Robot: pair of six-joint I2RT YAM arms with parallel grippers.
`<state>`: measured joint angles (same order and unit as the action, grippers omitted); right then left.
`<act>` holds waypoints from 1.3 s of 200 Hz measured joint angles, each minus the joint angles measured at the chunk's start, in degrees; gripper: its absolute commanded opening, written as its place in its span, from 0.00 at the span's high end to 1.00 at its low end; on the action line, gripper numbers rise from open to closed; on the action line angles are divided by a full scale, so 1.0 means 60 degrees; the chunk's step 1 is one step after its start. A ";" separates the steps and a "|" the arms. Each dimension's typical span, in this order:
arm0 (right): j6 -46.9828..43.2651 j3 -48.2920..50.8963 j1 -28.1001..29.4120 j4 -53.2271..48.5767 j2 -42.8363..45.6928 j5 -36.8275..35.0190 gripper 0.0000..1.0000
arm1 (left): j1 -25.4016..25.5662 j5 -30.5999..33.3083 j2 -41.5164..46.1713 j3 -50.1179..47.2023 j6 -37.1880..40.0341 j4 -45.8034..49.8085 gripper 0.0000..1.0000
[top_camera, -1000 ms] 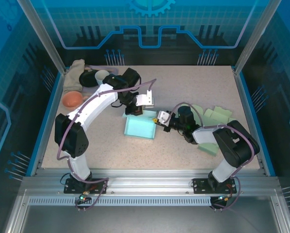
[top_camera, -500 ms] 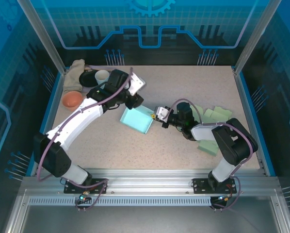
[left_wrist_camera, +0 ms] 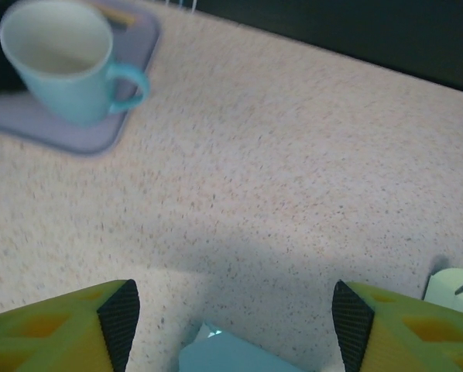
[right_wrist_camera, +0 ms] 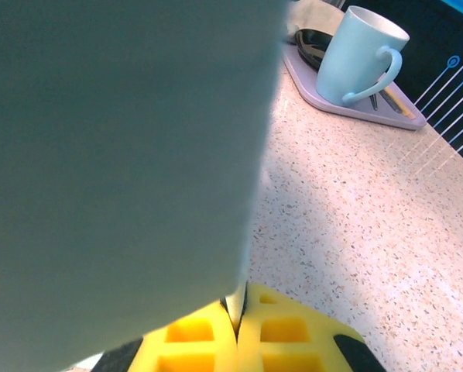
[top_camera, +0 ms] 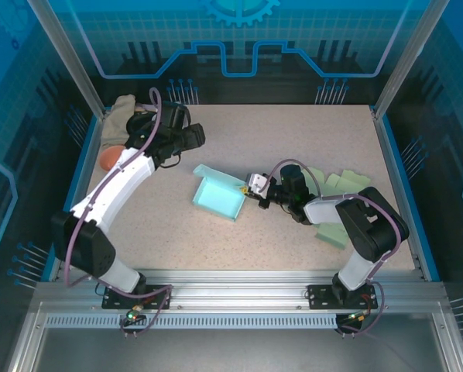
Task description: Fold the paper box
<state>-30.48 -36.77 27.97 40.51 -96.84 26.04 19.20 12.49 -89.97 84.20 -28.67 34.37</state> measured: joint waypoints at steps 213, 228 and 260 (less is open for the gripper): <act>0.0004 -0.0047 0.0047 -0.0339 -0.0011 -0.0379 1.00 | 0.1144 -0.1275 -0.0827 -0.1647 -0.2787 -0.0393 0.35; -0.0004 -0.0062 0.0058 -0.0368 -0.0011 -0.0448 1.00 | 0.1231 -0.1279 -0.0780 -0.1698 -0.2947 -0.0535 0.39; -0.0153 -0.0215 0.0229 -0.0623 -0.0011 -0.0769 0.92 | 0.1304 -0.1071 -0.0710 -0.1814 -0.3034 -0.0619 0.44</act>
<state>-31.40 -38.06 29.34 36.77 -96.90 21.43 27.03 6.07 -94.24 73.32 -46.87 30.65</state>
